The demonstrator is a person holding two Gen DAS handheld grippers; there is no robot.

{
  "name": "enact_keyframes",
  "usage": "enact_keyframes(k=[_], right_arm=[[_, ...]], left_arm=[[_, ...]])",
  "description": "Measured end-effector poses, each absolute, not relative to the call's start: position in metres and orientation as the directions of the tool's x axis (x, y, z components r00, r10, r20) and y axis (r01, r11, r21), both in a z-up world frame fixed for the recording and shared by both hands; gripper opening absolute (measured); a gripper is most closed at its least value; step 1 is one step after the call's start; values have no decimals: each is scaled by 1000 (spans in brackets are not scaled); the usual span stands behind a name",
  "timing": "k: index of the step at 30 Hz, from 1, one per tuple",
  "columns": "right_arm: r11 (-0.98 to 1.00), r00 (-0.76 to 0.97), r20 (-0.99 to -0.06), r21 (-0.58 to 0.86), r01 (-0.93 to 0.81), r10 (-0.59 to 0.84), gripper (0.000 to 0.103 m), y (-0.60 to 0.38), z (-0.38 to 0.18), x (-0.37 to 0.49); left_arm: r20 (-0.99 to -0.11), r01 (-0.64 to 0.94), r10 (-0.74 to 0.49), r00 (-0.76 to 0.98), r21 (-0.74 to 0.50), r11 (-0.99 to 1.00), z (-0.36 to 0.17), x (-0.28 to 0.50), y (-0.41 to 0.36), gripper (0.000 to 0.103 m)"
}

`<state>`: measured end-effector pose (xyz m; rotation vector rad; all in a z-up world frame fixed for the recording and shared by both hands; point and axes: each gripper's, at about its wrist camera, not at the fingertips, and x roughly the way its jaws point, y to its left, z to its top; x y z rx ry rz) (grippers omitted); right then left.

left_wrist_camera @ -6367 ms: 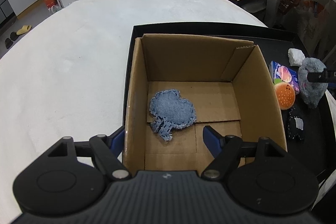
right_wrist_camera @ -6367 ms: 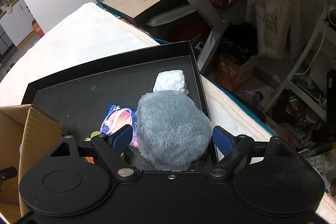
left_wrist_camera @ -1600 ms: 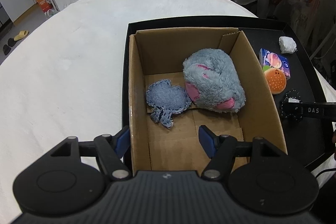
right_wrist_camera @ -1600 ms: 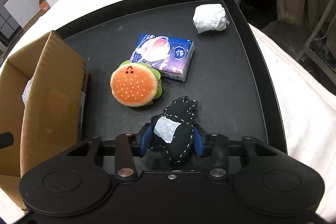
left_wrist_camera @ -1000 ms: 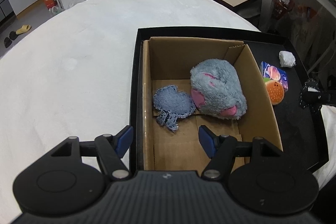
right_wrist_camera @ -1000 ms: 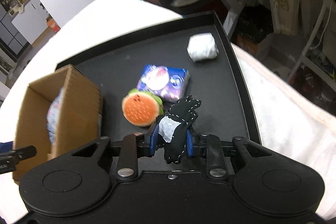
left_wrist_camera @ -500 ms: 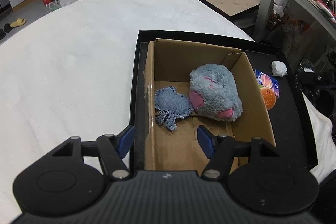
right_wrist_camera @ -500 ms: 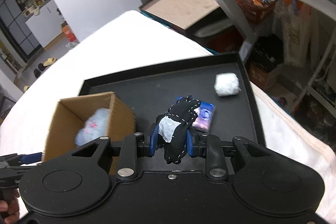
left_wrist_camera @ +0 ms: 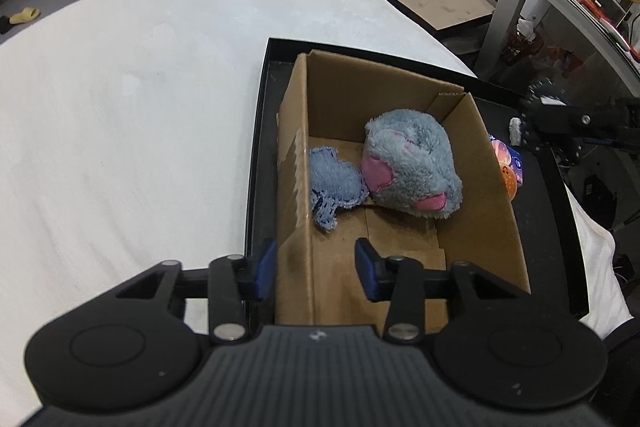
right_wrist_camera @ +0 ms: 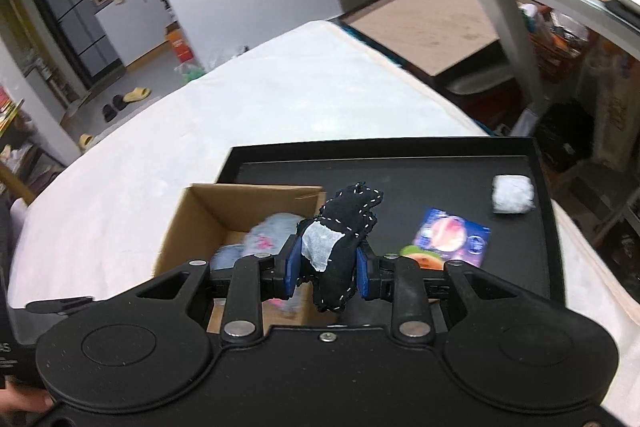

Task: Organize soft objects
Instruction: 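Carry the black plush into the box and release it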

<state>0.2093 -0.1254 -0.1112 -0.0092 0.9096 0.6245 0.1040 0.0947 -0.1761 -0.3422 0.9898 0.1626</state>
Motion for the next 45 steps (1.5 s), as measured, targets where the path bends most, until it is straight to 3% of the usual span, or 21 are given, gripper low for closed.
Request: enact_keyframes(k=[8, 11, 19, 23, 36, 45], right_arm=[[776, 407, -740, 241, -582, 535, 28, -89, -110, 197], [760, 393, -742, 235, -606, 543, 28, -78, -108, 194], [719, 336, -747, 263, -643, 573, 29, -48, -112, 186], [686, 281, -752, 295, -665, 596, 36, -36, -116, 181], [751, 347, -757, 276, -600, 554, 38, -75, -117, 184], [786, 383, -760, 260, -562, 525, 40, -107, -118, 190]], left_arm=[[-842, -305, -45, 537, -244, 921, -185, 98, 103, 20], [-840, -314, -46, 540, -252, 915, -187, 96, 107, 17], [-836, -328, -63, 544, -281, 902, -189, 94, 112, 17], [-837, -323, -67, 544, -283, 903, -189, 94, 113, 17], [-842, -309, -26, 539, -227, 924, -181, 97, 104, 18], [-850, -310, 10, 526, -181, 933, -175, 103, 95, 30]])
